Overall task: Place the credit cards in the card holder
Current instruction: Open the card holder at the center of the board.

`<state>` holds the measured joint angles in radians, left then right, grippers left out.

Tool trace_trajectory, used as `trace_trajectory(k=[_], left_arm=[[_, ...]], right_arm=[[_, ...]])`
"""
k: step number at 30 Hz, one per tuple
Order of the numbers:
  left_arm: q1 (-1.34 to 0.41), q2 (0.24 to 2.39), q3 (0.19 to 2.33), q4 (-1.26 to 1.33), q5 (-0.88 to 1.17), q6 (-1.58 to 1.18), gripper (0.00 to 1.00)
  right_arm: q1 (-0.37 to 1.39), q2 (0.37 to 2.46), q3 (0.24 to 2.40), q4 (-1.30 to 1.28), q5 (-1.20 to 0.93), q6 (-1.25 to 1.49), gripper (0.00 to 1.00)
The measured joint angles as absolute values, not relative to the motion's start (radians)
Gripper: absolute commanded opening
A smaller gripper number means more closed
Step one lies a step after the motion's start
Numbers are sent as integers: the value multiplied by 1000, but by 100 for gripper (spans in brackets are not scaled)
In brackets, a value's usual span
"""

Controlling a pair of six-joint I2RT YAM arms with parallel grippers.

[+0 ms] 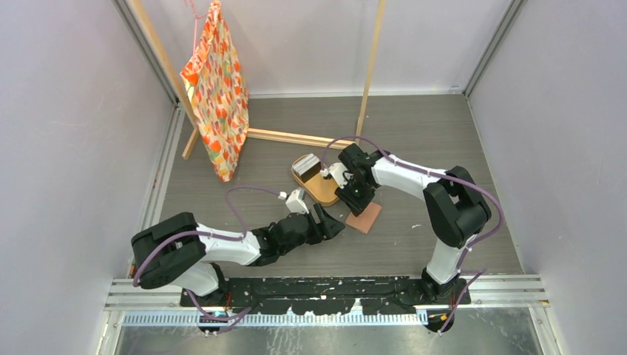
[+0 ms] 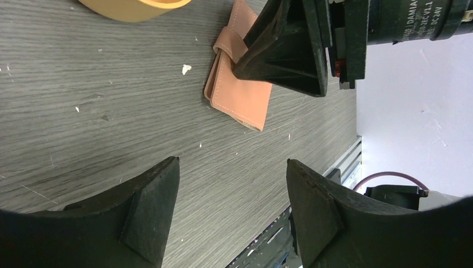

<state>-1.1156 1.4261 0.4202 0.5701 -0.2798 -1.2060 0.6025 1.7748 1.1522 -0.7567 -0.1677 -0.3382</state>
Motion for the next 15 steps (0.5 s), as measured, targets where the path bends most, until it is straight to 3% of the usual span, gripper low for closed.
trace_trajectory(k=[8, 15], left_arm=[[-1116, 1509, 420, 627, -247, -1252, 67], [-1116, 1579, 420, 688, -233, -1285, 65]], right_arm=[[627, 1781, 1159, -757, -107, -339, 4], [582, 1779, 1165, -768, -181, -320, 1]])
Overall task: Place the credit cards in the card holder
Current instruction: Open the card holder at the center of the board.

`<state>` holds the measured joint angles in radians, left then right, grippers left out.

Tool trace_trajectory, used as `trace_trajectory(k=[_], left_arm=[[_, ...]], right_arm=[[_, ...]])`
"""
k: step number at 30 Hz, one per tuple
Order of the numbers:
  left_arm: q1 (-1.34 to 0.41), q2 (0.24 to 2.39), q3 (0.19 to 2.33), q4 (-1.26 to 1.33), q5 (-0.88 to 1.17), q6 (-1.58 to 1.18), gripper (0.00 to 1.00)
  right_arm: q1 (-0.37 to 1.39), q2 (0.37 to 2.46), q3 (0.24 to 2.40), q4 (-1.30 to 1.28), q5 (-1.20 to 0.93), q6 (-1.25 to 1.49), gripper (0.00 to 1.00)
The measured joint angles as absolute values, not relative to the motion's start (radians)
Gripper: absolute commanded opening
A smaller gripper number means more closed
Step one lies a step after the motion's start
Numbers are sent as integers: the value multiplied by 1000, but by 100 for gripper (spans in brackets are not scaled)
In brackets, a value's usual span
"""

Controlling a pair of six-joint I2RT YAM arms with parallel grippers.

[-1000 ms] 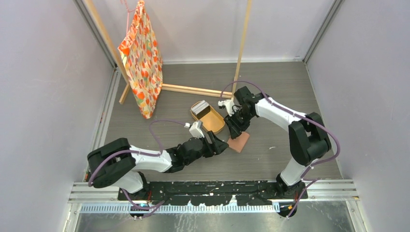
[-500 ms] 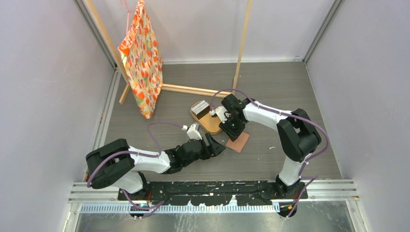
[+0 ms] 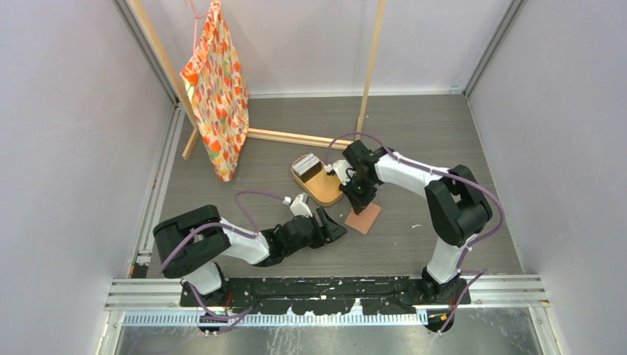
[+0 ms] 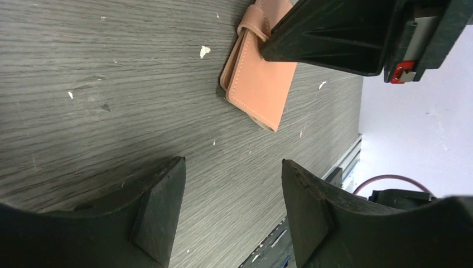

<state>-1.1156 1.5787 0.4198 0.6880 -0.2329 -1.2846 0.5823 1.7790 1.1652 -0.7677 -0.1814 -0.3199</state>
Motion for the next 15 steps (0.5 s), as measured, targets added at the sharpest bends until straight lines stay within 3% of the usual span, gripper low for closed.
trace_trajectory(k=[10, 15], left_arm=[[-1116, 1693, 449, 820, -234, -1333, 61], [-1116, 1734, 478, 837, -235, -1337, 53]], right_arm=[[490, 1739, 1165, -787, -389, -265, 1], [467, 1734, 1165, -795, -472, -255, 1]])
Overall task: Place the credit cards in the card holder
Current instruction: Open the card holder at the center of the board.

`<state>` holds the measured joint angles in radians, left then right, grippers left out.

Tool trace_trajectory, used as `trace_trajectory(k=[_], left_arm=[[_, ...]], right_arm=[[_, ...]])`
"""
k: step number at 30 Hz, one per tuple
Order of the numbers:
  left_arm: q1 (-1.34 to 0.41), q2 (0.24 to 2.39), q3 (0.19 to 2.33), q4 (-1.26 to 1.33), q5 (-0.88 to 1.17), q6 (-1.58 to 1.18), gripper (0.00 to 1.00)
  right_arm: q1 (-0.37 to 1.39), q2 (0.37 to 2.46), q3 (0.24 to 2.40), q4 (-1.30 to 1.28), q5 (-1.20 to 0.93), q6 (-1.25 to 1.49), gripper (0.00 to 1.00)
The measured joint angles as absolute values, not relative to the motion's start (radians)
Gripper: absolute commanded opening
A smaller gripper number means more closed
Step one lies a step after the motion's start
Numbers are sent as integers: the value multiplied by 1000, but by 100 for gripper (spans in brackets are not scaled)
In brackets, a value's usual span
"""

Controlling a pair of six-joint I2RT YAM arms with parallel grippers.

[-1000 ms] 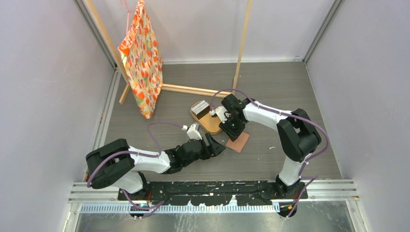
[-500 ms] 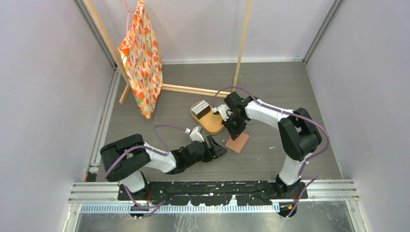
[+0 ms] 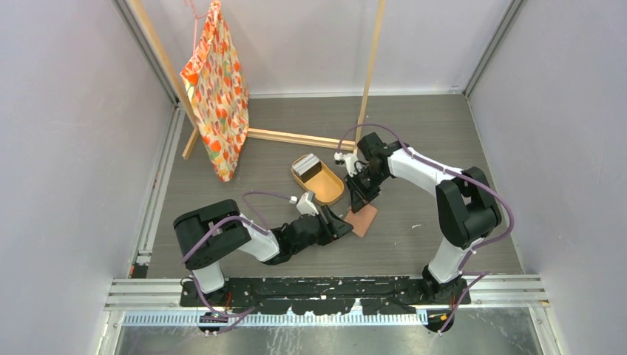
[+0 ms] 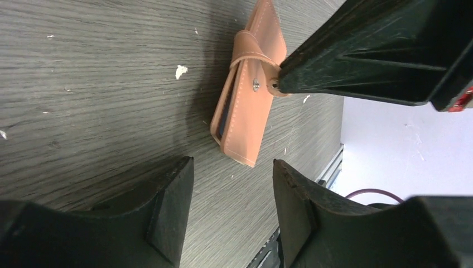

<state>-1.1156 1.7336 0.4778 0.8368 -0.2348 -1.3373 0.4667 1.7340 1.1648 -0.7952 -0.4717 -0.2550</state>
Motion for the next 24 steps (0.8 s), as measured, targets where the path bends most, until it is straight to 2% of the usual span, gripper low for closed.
trace_trajectory(k=[7, 13, 18, 24], left_arm=[[-1116, 1718, 472, 816, -235, -1296, 54], [-1116, 1532, 419, 765, -215, -1136, 63], [-1116, 1394, 418, 720, -190, -1015, 63], [-1116, 1371, 444, 590, -191, -875, 59]], right_arm=[[427, 1701, 1176, -871, -572, -331, 1], [406, 1626, 1191, -943, -654, -423, 1], [367, 1531, 1192, -973, -707, -472, 2], [326, 1495, 1192, -957, -685, -461, 25]])
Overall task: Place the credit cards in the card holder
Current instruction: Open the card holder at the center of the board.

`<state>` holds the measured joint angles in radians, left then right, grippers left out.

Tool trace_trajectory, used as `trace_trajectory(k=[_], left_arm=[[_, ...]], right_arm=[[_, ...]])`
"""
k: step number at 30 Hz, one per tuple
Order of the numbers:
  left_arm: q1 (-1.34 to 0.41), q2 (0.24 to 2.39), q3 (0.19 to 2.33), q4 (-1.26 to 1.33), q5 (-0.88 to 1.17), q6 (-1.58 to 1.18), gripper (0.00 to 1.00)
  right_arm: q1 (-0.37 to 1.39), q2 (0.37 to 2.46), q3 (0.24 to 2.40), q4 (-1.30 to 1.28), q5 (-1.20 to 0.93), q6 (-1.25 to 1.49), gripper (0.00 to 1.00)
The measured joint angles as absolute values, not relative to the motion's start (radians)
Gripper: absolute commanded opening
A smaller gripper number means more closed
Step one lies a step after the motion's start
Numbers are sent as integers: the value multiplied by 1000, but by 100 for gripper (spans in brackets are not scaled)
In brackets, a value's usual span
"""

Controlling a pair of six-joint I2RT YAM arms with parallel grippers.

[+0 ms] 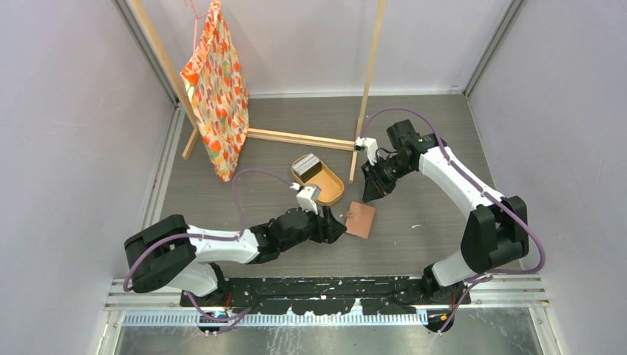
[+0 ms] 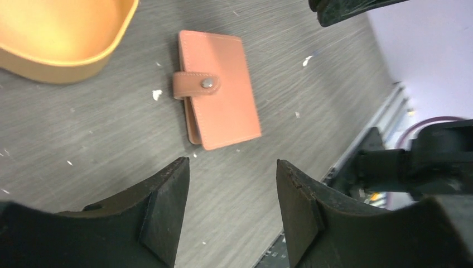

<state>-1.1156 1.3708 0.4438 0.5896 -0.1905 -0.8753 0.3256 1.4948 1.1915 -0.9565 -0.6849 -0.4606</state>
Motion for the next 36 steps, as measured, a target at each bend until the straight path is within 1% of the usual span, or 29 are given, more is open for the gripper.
trace_trajectory(k=[3, 7, 11, 16, 18, 21, 25, 29, 36], left_arm=[[-1116, 1398, 522, 480, -191, -763, 60], [-1130, 1453, 709, 285, -239, -634, 61], [-1151, 1526, 903, 100, -322, -561, 61], [-1167, 1682, 1103, -111, -410, -520, 61], [-1175, 1737, 1141, -169, -435, -512, 61], [-1190, 1796, 1173, -242, -458, -505, 56], [-1199, 1858, 1236, -322, -488, -496, 52], [-1201, 1895, 1292, -355, -509, -493, 50], [-1200, 1921, 1310, -360, -538, -488, 42]], right_arm=[[313, 1508, 1192, -951, -675, -443, 28], [283, 1519, 1192, -942, -661, -420, 28], [250, 1535, 1192, -936, -645, -399, 29], [238, 1539, 1192, -921, -621, -377, 29], [238, 1541, 1192, -918, -616, -371, 29], [234, 1544, 1192, -914, -612, -364, 29], [232, 1546, 1192, -913, -611, -362, 29], [232, 1546, 1192, -913, -611, -360, 29], [231, 1546, 1192, -913, -611, -360, 29]])
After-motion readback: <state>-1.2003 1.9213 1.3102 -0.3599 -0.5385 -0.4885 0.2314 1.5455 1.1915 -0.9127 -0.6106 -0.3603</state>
